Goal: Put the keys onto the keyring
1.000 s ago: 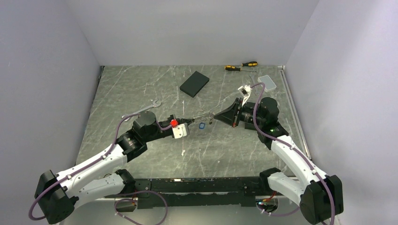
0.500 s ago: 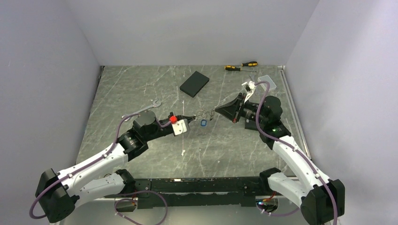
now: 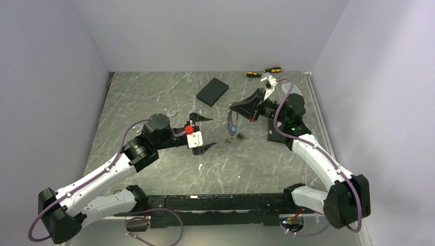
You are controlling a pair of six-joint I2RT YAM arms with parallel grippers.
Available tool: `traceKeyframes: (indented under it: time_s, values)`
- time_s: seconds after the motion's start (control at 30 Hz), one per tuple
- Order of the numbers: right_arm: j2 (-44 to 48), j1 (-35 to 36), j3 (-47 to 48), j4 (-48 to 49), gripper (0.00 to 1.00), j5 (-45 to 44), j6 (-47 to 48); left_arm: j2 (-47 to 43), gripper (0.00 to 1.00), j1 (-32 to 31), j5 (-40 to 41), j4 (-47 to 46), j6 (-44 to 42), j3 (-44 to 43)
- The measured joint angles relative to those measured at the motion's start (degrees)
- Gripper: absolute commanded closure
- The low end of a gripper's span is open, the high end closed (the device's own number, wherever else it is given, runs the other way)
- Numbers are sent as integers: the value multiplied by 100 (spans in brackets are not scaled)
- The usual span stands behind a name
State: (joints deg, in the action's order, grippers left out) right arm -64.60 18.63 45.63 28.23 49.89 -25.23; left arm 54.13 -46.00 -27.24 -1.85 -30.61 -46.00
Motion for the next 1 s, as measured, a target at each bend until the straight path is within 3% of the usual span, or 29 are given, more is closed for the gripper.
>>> traceKeyframes:
  time_s: [0.07,0.17,0.37,0.83,1.0]
  values:
    - [-142,26,96,214,100,245,-61,-48,16,0,-140,404,-114,-170]
    - [-295,61,210,621,100,619,-186,-201,27,0,-186,726,-98,-275]
    - [-509,400,459,997,100,1281,-72,-280,39,129,-258,734,315,-321]
    - [-542,1152,68,1434,100,1515,811,-407,75,763,-929,-101,1480,-149]
    - [-625,1198,68,1661,100,1473,855,-442,76,763,-1128,-229,1552,-48]
